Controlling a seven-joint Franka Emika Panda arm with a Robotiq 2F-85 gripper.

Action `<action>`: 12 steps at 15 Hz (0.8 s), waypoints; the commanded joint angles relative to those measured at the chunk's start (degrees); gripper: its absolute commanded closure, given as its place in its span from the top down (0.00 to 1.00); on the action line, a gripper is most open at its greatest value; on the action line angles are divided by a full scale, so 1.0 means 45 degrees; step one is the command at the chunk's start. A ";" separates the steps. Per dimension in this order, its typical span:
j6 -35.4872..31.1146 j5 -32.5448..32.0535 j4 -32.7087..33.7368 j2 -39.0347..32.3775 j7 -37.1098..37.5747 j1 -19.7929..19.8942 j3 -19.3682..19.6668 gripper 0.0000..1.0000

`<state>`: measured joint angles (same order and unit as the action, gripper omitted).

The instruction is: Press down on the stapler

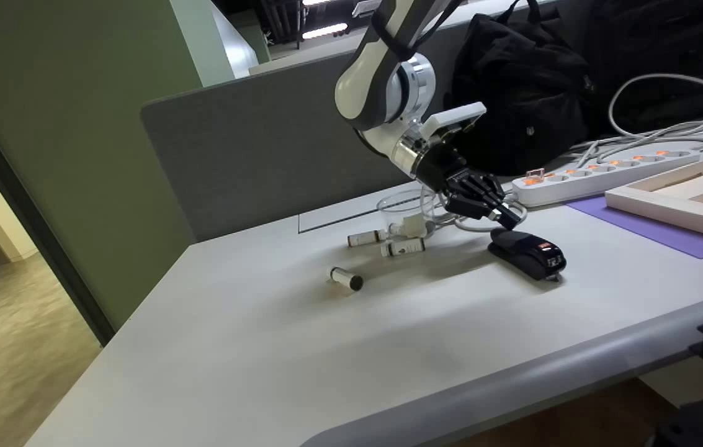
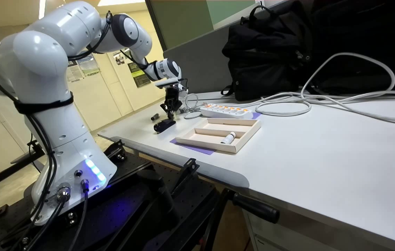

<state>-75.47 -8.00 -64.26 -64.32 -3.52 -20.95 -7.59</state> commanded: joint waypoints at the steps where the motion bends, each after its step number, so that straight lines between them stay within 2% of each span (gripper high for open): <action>1: -0.0459 0.0018 0.0462 -0.0254 -0.0073 -0.0092 -0.0237 0.00; 2: -0.0237 0.0441 0.0315 0.0145 -0.0578 0.0126 -0.0619 0.00; 7: -0.2069 0.0646 -0.1905 0.3102 -0.0960 0.0024 -0.1307 0.00; 9: -0.2963 0.0627 -0.3266 0.4514 -0.0847 0.0108 -0.1563 0.00; 10: -0.3294 0.0543 -0.3783 0.5139 -0.0472 0.0081 -0.1538 0.25; 11: -0.3576 0.0481 -0.4344 0.5733 -0.0407 0.0121 -0.1548 0.27; 12: -0.2745 0.0590 -0.2283 0.4063 -0.0845 -0.0193 -0.1403 0.07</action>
<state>-88.16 -5.65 -75.18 -45.68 -7.17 -21.37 -14.40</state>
